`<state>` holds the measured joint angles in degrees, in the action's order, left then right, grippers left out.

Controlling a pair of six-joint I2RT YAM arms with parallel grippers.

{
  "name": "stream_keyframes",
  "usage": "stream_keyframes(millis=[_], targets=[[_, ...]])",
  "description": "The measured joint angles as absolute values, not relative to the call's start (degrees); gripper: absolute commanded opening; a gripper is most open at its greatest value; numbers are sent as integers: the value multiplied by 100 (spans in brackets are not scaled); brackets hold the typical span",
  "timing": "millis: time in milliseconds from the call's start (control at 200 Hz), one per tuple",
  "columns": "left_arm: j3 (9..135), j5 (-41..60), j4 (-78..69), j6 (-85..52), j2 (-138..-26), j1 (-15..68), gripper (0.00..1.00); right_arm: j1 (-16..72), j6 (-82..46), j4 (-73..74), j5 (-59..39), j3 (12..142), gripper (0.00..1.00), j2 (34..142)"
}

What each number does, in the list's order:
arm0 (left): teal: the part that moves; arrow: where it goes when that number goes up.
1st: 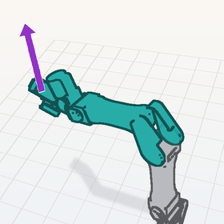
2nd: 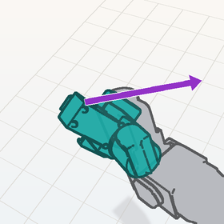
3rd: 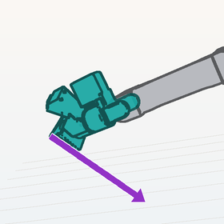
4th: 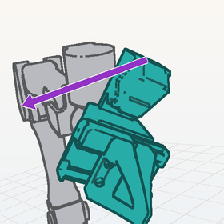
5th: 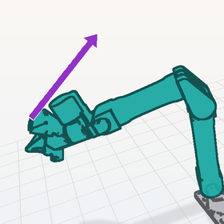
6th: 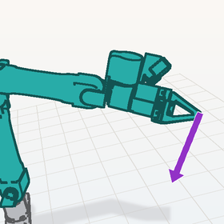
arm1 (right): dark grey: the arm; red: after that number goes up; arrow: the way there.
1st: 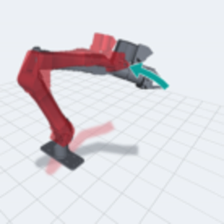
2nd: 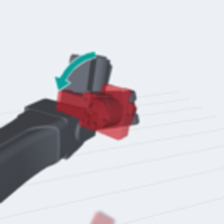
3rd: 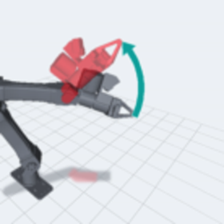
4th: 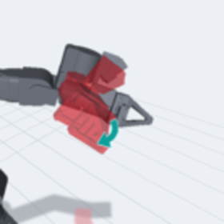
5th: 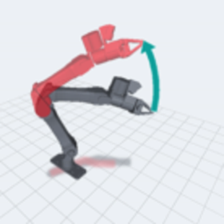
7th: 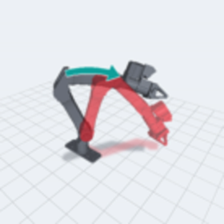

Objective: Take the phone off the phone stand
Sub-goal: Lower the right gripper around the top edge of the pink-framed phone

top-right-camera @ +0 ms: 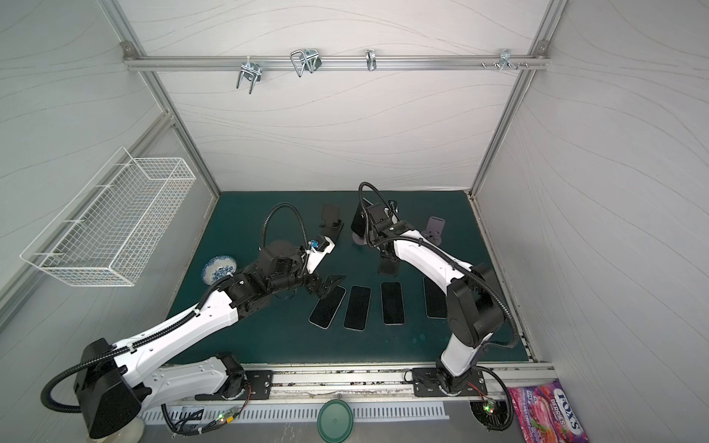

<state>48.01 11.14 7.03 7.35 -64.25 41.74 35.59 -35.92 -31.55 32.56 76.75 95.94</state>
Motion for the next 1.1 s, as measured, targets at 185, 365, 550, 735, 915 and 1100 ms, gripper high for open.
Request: stream_keyframes(millis=[185,365,550,735,915,1100], targets=[[4801,1114,703,738,-6442,4180,99,3529,-3592,-3157,3332,7675,99,9568],[4801,1114,703,749,-6449,4180,99,3470,-3594,-3157,3347,7675,99,9568],[4801,1111,703,753,-6469,4180,99,3380,-3599,-3153,3343,7662,99,9568],[4801,1109,703,753,-6475,4180,99,3321,-3599,-3151,3306,7616,99,9568],[4801,1098,703,753,-6477,4180,99,3275,-3599,-3116,3208,7588,99,9568],[4801,1007,703,753,-6477,4180,99,3208,-3599,-2998,3109,7537,99,9568]])
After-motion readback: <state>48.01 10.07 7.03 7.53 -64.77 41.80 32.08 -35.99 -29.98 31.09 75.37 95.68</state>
